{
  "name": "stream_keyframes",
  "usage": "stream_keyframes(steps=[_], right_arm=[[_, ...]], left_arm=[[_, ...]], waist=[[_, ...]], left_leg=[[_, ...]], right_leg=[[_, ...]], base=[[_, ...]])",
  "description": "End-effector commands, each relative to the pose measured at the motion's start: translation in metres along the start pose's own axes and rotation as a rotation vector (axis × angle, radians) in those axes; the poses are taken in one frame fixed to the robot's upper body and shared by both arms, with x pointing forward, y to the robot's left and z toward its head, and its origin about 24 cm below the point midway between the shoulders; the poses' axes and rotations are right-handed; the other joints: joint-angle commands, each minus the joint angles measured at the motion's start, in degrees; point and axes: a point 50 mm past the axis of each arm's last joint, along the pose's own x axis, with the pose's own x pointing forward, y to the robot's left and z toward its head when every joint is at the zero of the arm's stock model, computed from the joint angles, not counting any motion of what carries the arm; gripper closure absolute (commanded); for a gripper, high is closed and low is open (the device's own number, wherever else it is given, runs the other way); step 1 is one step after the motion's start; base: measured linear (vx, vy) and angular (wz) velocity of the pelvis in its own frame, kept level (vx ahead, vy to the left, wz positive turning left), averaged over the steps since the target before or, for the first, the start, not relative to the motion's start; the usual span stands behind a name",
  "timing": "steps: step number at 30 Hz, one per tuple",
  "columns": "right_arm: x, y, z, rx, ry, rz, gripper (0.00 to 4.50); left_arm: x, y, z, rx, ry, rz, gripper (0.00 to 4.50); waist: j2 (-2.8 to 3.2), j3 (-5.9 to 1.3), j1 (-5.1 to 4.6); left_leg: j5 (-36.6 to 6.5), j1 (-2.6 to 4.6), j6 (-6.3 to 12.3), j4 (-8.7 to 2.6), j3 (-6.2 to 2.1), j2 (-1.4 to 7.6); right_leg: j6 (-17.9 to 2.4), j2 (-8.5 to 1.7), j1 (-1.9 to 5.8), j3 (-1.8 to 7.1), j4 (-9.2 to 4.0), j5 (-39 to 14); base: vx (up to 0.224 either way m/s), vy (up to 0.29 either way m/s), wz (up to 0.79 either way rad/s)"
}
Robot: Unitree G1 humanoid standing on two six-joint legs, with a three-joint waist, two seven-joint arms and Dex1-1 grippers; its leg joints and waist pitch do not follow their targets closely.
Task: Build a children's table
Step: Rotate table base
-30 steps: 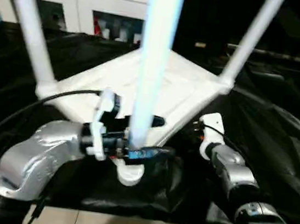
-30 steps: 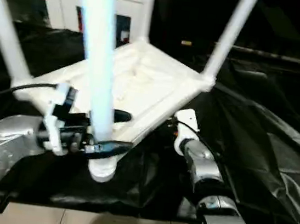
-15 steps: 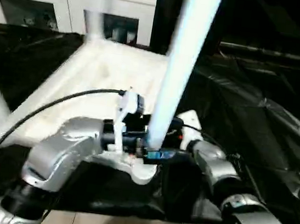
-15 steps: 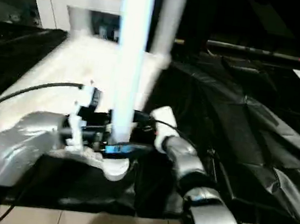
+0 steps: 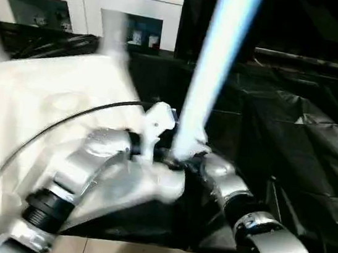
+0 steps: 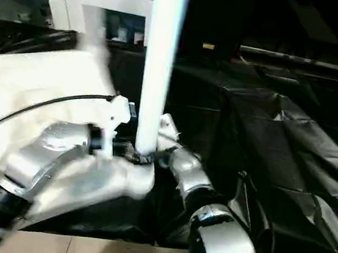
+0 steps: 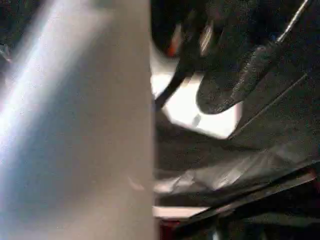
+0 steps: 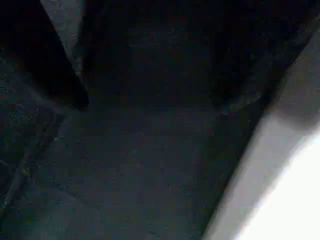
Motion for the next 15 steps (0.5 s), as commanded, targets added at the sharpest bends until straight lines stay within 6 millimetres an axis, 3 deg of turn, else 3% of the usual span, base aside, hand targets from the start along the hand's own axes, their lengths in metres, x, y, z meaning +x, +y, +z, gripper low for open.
stream_keyframes(steps=[1,4,7,8,11,15], right_arm=[[-0.006,-0.014,-0.001,0.030,-0.021,-0.058,0.00],[-0.010,-0.019,-0.009,0.030,-0.002,-0.081,0.00],[-0.013,-0.021,-0.012,0.027,0.006,-0.095,0.00],[-0.014,-0.023,-0.012,0.030,0.002,-0.099,0.00],[-0.018,-0.030,-0.012,0.021,-0.002,-0.105,0.00],[-0.027,-0.043,-0.013,-0.018,0.012,-0.081,0.00]], left_arm=[[-0.011,0.004,-0.014,-0.003,0.077,0.041,0.09],[-0.016,0.001,-0.023,-0.004,0.126,0.035,0.09],[-0.018,-0.001,-0.027,0.000,0.163,0.024,0.09],[-0.020,-0.001,-0.028,-0.009,0.183,0.027,0.09],[-0.027,-0.005,-0.030,-0.036,0.255,0.003,0.09],[-0.037,-0.010,-0.033,-0.072,0.381,-0.008,0.09]], waist=[[-0.16,-4.41,0.36],[0.01,-4.42,0.60],[-0.05,-4.21,0.81],[0.29,-4.13,0.86],[0.04,-3.95,0.85],[-0.36,-4.00,0.77]], left_leg=[[-8.06,0.02,0.27,-3.66,0.17,0.65],[-7.41,0.13,0.61,-3.57,0.35,0.61],[-8.79,0.02,0.28,-3.70,0.37,0.60],[-9.62,0.01,-0.02,-3.74,0.28,0.58],[-11.39,0.14,-0.53,-3.81,0.24,0.58],[-10.00,0.04,-0.14,-3.68,0.32,0.55]], right_leg=[[-9.42,-4.56,3.29,3.58,-3.46,-6.43],[-9.99,-4.54,3.15,3.56,-3.36,-5.04],[-9.76,-4.69,3.19,3.57,-3.71,-7.41],[-9.53,-4.78,3.20,3.57,-3.79,-8.95],[-8.62,-4.77,3.10,3.56,-4.17,-12.42],[-8.48,-4.49,3.12,3.52,-3.85,-11.07]], base=[[0.000,0.000,0.00],[0.000,0.000,0.00],[0.000,0.000,0.00],[0.000,0.000,0.00],[0.000,0.000,0.00],[0.000,0.000,0.00]])
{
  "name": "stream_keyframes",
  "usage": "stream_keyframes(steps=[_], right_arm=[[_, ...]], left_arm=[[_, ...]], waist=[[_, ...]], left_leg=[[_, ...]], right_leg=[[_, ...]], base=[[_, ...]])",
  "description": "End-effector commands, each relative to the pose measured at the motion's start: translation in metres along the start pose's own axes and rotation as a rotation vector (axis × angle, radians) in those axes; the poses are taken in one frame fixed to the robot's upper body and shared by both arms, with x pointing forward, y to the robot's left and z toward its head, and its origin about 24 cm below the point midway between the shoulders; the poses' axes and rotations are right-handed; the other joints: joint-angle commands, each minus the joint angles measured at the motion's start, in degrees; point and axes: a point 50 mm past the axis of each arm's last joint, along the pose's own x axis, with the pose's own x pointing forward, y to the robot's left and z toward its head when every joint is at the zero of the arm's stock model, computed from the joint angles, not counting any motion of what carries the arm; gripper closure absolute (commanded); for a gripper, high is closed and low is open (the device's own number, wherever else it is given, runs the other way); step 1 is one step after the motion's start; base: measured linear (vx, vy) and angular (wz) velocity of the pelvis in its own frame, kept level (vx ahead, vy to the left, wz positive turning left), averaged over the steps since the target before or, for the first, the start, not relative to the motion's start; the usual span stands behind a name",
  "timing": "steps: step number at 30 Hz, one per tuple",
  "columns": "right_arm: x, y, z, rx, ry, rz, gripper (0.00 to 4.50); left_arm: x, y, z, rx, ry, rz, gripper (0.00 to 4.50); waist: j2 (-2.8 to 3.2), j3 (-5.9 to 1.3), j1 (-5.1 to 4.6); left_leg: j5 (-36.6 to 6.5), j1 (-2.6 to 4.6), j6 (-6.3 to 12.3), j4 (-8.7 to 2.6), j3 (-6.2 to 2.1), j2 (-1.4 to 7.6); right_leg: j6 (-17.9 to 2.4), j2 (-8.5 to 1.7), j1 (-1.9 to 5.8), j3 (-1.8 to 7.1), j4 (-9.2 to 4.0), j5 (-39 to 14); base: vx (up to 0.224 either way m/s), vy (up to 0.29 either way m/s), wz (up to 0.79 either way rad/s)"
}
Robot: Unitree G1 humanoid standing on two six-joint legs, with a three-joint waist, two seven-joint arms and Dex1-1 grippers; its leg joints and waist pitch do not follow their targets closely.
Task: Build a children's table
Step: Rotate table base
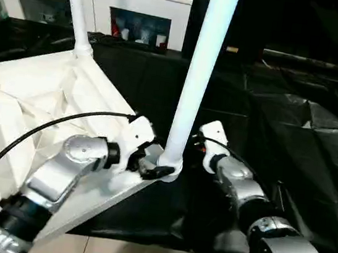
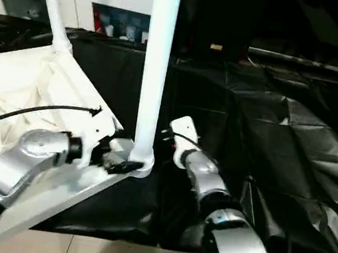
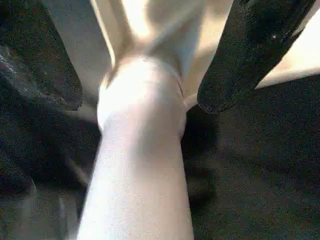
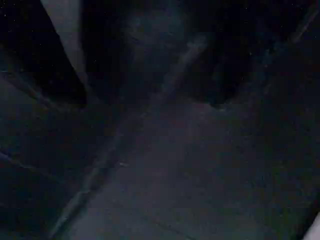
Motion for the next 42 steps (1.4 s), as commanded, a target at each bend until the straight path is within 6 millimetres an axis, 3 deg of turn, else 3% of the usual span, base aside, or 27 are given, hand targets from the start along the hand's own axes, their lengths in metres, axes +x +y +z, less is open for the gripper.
stream_keyframes(steps=[1,4,6,7,9,11,13,18,21,25,31,35,42], right_arm=[[-0.006,-0.009,0.003,-0.029,0.000,0.029,0.00],[-0.017,-0.022,0.001,-0.090,0.025,0.075,0.00],[-0.023,-0.027,0.000,-0.116,0.038,0.089,0.00],[-0.026,-0.029,-0.001,-0.131,0.045,0.096,0.00],[-0.034,-0.034,-0.003,-0.196,0.069,0.129,0.00],[-0.042,-0.034,-0.003,-0.248,0.074,0.185,0.00],[-0.046,-0.032,-0.002,-0.261,0.073,0.223,0.00],[-0.053,-0.027,0.000,-0.284,0.074,0.257,0.00],[-0.055,-0.025,0.001,-0.284,0.075,0.262,0.00],[-0.061,-0.021,0.002,-0.290,0.076,0.282,0.00],[-0.072,-0.006,0.011,-0.217,0.029,0.420,0.00],[-0.082,0.006,0.013,-0.238,0.040,0.557,0.00],[-0.088,0.008,0.017,-0.243,0.057,0.603,0.00]], left_arm=[[-0.003,-0.006,0.000,-0.017,0.066,-0.014,0.25],[-0.006,-0.017,0.003,-0.045,0.111,-0.046,0.43],[-0.007,-0.020,0.006,-0.055,0.117,-0.057,0.48],[-0.007,-0.021,0.007,-0.057,0.116,-0.058,0.83],[-0.009,-0.020,0.008,-0.060,0.150,-0.018,0.84],[-0.014,-0.013,0.006,-0.045,0.211,0.046,0.90],[-0.019,-0.009,0.003,-0.017,0.263,0.084,1.25],[-0.028,-0.008,0.008,0.028,0.293,0.124,1.25],[-0.030,-0.012,0.014,0.026,0.278,0.089,0.90],[-0.037,-0.021,0.025,0.039,0.266,0.034,0.62],[-0.046,-0.023,0.026,0.043,0.296,0.066,0.05],[-0.053,-0.021,0.020,0.035,0.366,0.093,0.05],[-0.058,-0.019,0.016,0.033,0.418,0.124,0.05]], waist=[[0.07,-4.07,0.14],[-0.08,-4.01,0.33],[-0.15,-3.90,0.47],[-0.27,-3.87,0.57],[-0.23,-3.88,0.66],[-0.30,-3.78,0.66],[-0.28,-3.83,0.72],[-0.50,-3.67,0.06],[-0.61,-3.79,-0.03],[-0.84,-3.78,0.08],[-0.80,-3.46,0.63],[-0.85,-3.50,0.78],[-0.81,-3.61,0.89]], left_leg=[[-9.26,-0.05,0.00,-3.62,0.20,0.52],[-8.73,-0.05,0.59,-3.46,0.27,0.48],[-9.03,-0.18,0.53,-3.42,0.29,0.34],[-9.41,-0.10,0.48,-3.39,0.34,0.27],[-9.44,-0.15,0.31,-3.37,0.27,0.29],[-9.81,-0.21,0.56,-3.32,0.26,0.17],[-10.05,-0.19,0.88,-3.32,0.15,0.22],[-10.82,-0.34,0.69,-3.37,0.01,0.09],[-10.19,-0.26,0.64,-3.29,0.04,0.18],[-9.13,-0.21,0.83,-3.38,0.03,0.30],[-11.43,0.05,0.92,-3.53,0.03,0.34],[-11.96,0.05,0.76,-3.56,-0.13,0.34],[-10.79,-0.03,0.53,-3.49,-0.16,0.32]], right_leg=[[-8.55,-4.47,3.36,3.55,-3.79,-10.13],[-8.77,-4.36,3.31,3.50,-3.92,-9.71],[-8.56,-4.34,3.40,3.45,-4.16,-11.20],[-8.12,-4.30,3.32,3.45,-4.39,-12.75],[-7.54,-4.26,3.33,3.42,-4.49,-13.80],[-6.61,-4.07,3.30,3.35,-4.73,-14.93],[-6.14,-4.15,3.34,3.35,-4.88,-15.79],[-5.24,-4.16,3.29,3.12,-5.36,-19.73],[-5.27,-4.12,3.17,3.17,-5.34,-19.35],[-7.15,-3.98,3.16,3.24,-4.73,-14.57],[-5.35,-4.05,3.05,3.23,-5.38,-18.74],[-4.04,-4.06,2.99,3.19,-5.62,-21.14],[-4.57,-4.05,3.08,3.24,-5.39,-19.45]], base=[[0.000,0.000,0.00],[0.000,0.000,0.00],[0.000,0.000,0.00],[0.000,0.000,0.00],[0.000,0.000,0.00],[0.000,0.000,0.00],[0.000,0.000,0.00],[0.000,0.000,0.00],[0.000,0.000,0.00],[0.000,0.000,0.00],[0.000,0.000,0.00],[0.000,0.000,0.00],[0.000,0.000,0.00]])
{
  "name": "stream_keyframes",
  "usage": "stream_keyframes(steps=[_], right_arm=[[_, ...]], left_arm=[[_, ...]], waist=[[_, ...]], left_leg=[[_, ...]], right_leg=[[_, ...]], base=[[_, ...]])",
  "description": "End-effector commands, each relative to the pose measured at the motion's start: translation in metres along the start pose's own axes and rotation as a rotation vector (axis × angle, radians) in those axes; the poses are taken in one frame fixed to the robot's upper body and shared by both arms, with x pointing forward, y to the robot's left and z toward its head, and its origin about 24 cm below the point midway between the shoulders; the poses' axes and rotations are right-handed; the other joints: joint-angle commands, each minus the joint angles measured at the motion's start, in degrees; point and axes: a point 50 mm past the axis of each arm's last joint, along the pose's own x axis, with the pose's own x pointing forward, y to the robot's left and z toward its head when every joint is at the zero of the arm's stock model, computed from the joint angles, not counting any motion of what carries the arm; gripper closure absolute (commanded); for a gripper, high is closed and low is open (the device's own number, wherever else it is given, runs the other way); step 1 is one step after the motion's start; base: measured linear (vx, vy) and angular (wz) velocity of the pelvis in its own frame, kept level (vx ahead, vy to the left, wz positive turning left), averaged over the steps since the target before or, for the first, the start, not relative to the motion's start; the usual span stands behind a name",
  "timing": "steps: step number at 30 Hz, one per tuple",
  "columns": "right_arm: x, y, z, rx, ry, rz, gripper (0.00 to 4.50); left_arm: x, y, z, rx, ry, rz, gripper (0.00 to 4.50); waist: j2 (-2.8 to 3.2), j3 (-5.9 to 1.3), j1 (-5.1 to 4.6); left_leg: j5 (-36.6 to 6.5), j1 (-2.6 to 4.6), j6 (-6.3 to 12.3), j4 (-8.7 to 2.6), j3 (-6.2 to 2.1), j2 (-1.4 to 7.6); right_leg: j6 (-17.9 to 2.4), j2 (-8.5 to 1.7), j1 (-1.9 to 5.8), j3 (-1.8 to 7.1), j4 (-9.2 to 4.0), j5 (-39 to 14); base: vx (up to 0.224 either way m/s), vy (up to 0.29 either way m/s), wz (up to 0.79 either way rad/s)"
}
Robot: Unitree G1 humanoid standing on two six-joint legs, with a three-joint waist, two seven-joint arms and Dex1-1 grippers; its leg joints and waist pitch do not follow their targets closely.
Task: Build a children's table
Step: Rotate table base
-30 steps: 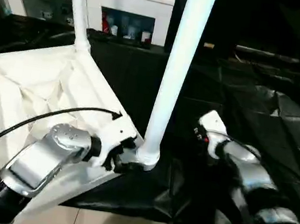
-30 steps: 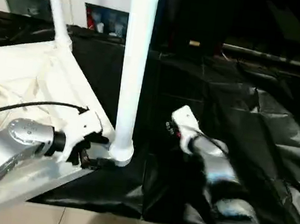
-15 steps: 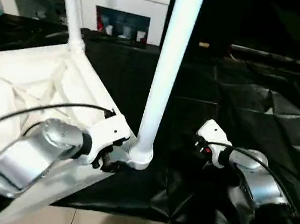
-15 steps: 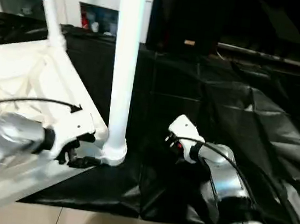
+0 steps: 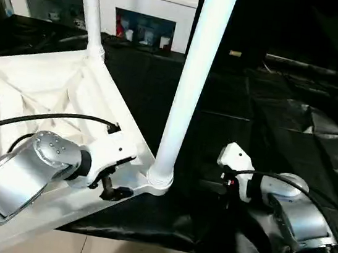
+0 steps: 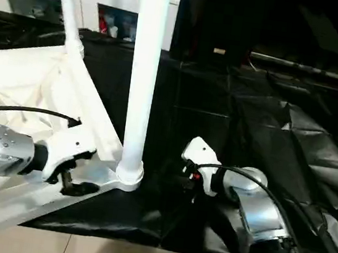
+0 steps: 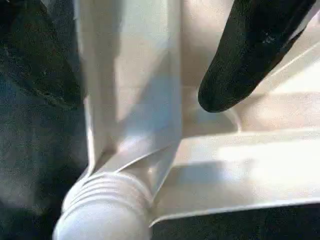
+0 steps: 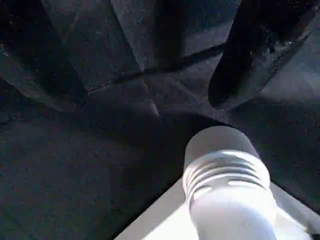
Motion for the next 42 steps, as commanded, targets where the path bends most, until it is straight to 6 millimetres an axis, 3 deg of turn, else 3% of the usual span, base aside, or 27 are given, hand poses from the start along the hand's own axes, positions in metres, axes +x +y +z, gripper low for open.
stream_keyframes(steps=[1,8,12,26,32,33,40,42], right_arm=[[-0.003,0.003,0.001,0.005,0.009,0.036,0.00],[-0.006,0.002,0.000,0.005,0.033,0.035,0.00],[-0.005,0.003,0.000,0.009,0.033,0.035,0.00],[-0.004,0.003,-0.002,0.007,0.055,0.030,0.00],[-0.004,0.003,-0.002,0.004,0.059,0.027,0.00],[-0.004,0.003,-0.001,0.003,0.056,0.027,0.00],[-0.003,-0.001,-0.003,0.009,0.050,-0.008,0.00],[-0.003,-0.003,-0.004,0.011,0.046,-0.030,0.00]], left_arm=[[-0.003,-0.001,0.003,0.020,0.000,0.004,0.05],[0.003,-0.006,-0.007,-0.015,0.041,-0.035,0.05],[0.008,-0.002,-0.013,-0.044,0.053,-0.018,0.05],[0.016,0.000,-0.027,-0.088,0.082,-0.026,0.05],[0.017,0.008,-0.023,-0.030,0.032,0.037,0.05],[0.019,0.011,-0.020,-0.011,0.000,0.058,0.32],[0.031,0.020,-0.011,0.105,-0.228,0.052,0.69],[0.037,0.021,-0.013,0.151,-0.241,0.046,0.80]], waist=[[0.35,-3.45,0.19],[0.42,-3.38,0.23],[0.38,-3.51,0.21],[0.56,-3.59,0.29],[0.57,-3.54,0.35],[0.50,-3.50,0.39],[0.21,-3.74,0.64],[0.37,-3.82,0.88]], left_leg=[[-10.69,-0.06,0.51,-3.61,-0.06,0.37],[-11.61,-0.03,0.28,-3.60,-0.10,0.32],[-10.80,-0.10,0.26,-3.56,-0.10,0.31],[-11.31,-0.04,0.16,-3.62,-0.18,0.35],[-12.03,0.03,0.09,-3.65,-0.19,0.38],[-12.08,0.01,0.21,-3.65,-0.20,0.33],[-11.60,0.06,0.28,-3.62,-0.16,0.34],[-11.06,0.11,0.20,-3.66,-0.16,0.43]], right_leg=[[-5.15,-4.14,2.84,3.28,-5.25,-19.04],[-4.84,-4.22,2.82,3.22,-5.51,-20.83],[-5.42,-4.05,2.91,3.21,-5.32,-18.51],[-5.72,-4.14,3.02,3.21,-5.22,-17.75],[-5.23,-4.17,2.95,3.20,-5.37,-18.92],[-5.11,-4.16,2.94,3.18,-5.49,-19.14],[-4.19,-4.21,2.93,3.22,-5.44,-18.36],[-4.58,-4.24,2.89,3.26,-5.23,-17.01]], base=[[0.000,0.000,0.00],[0.000,0.000,0.00],[0.000,0.000,0.00],[0.000,0.000,0.00],[0.000,0.000,0.00],[0.000,0.000,0.00],[0.000,0.000,0.00],[0.000,0.000,0.00]])
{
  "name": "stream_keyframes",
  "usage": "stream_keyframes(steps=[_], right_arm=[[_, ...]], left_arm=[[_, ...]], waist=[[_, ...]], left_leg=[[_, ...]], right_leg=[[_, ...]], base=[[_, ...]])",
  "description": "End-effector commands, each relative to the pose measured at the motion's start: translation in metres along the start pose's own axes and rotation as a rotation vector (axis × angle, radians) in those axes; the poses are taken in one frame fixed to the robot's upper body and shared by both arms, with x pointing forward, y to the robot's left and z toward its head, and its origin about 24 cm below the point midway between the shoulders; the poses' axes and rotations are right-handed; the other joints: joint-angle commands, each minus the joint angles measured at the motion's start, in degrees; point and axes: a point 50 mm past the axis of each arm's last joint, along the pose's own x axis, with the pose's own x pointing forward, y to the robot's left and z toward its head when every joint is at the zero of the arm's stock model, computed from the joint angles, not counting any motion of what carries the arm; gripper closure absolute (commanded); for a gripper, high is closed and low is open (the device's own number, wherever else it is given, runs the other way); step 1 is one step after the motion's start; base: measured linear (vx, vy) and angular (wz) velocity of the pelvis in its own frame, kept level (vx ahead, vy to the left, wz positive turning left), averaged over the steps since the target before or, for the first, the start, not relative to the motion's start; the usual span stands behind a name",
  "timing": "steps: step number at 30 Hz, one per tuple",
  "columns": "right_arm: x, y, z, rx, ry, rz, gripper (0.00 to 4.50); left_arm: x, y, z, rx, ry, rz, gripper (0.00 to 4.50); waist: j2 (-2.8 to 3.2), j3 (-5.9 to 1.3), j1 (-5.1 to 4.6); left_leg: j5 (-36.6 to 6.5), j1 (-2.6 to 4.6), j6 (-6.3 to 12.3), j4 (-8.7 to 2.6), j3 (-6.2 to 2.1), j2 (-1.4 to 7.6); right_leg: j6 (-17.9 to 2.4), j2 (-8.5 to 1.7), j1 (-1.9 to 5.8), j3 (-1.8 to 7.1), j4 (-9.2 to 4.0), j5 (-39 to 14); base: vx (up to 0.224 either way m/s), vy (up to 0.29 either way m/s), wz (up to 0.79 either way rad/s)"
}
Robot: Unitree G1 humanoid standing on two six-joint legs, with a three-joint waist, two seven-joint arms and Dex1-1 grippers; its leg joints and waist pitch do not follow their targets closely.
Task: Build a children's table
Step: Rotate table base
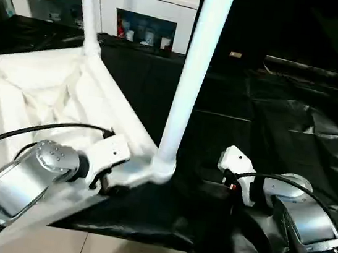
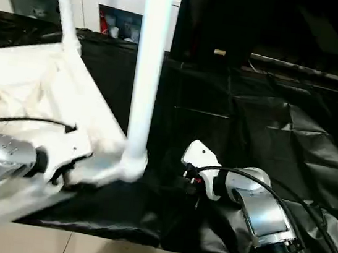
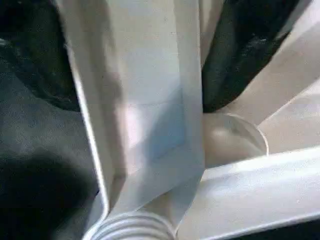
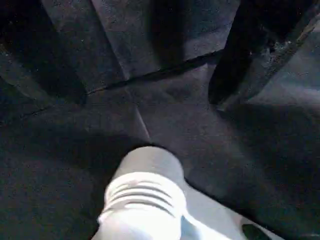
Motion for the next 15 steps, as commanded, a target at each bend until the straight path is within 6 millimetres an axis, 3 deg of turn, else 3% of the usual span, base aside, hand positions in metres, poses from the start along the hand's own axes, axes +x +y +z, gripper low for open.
stream_keyframes(steps=[1,2,7,9,10,11,12,14,15], right_arm=[[-0.001,-0.008,0.002,-0.006,-0.008,-0.057,0.00],[-0.002,-0.013,0.000,0.007,-0.006,-0.102,0.00],[-0.006,-0.023,-0.007,0.024,0.026,-0.196,0.00],[-0.007,-0.025,-0.009,0.027,0.031,-0.206,0.00],[-0.008,-0.025,-0.011,0.030,0.035,-0.213,0.00],[-0.009,-0.026,-0.013,0.033,0.038,-0.218,0.00],[-0.010,-0.026,-0.014,0.034,0.041,-0.224,0.00],[-0.011,-0.026,-0.016,0.037,0.042,-0.234,0.00],[-0.012,-0.026,-0.017,0.039,0.042,-0.237,0.00]], left_arm=[[0.004,0.002,0.005,0.121,-0.065,0.000,0.84],[0.011,0.003,0.002,0.171,-0.084,-0.004,1.06],[0.022,0.002,0.002,0.249,-0.141,-0.051,1.14],[0.026,0.001,0.002,0.275,-0.152,-0.070,1.20],[0.030,0.001,0.002,0.297,-0.161,-0.085,1.20],[0.033,0.000,0.002,0.315,-0.168,-0.097,1.33],[0.035,0.000,0.003,0.331,-0.179,-0.109,1.33],[0.038,0.001,0.004,0.355,-0.205,-0.122,1.65],[0.039,0.002,0.004,0.366,-0.215,-0.128,1.67]], waist=[[0.51,-3.70,0.07],[0.58,-3.64,0.48],[0.71,-3.44,1.52],[0.55,-3.60,1.72],[1.28,-3.61,1.80],[0.86,-3.67,1.62],[1.14,-3.68,1.69],[0.85,-4.00,1.58],[1.10,-4.01,1.49]], left_leg=[[-10.88,0.04,0.38,-3.67,-0.08,0.32],[-11.96,0.40,0.22,-3.79,-0.03,0.33],[-14.89,1.07,-0.69,-4.04,0.01,0.60],[-14.64,0.83,-1.11,-4.13,-0.16,0.71],[-14.61,0.81,-1.16,-4.19,-0.25,0.66],[-14.49,0.74,-1.32,-4.19,-0.19,0.67],[-14.47,0.70,-1.26,-4.19,-0.22,0.57],[-12.92,0.24,-1.50,-4.15,-0.33,0.56],[-12.91,0.30,-1.58,-4.12,-0.33,0.59]], right_leg=[[-4.58,-4.20,2.76,3.32,-5.30,-16.85],[-4.30,-4.27,2.52,3.32,-5.60,-18.21],[-3.08,-4.54,2.15,3.39,-6.04,-22.06],[-2.98,-4.71,2.48,3.41,-5.71,-21.26],[-2.82,-4.71,2.41,3.43,-5.76,-20.88],[-3.10,-4.65,2.53,3.42,-5.64,-19.50],[-3.12,-4.62,2.58,3.40,-5.75,-19.35],[-3.71,-4.72,3.11,3.42,-5.14,-15.91],[-3.93,-4.65,3.04,3.45,-5.02,-15.26]], base=[[0.000,0.000,0.00],[0.000,0.000,0.00],[0.000,0.000,0.00],[0.000,0.000,0.00],[0.000,0.000,0.00],[0.000,0.000,0.00],[0.000,0.000,0.00],[0.000,0.000,0.00],[0.000,0.000,0.00]])
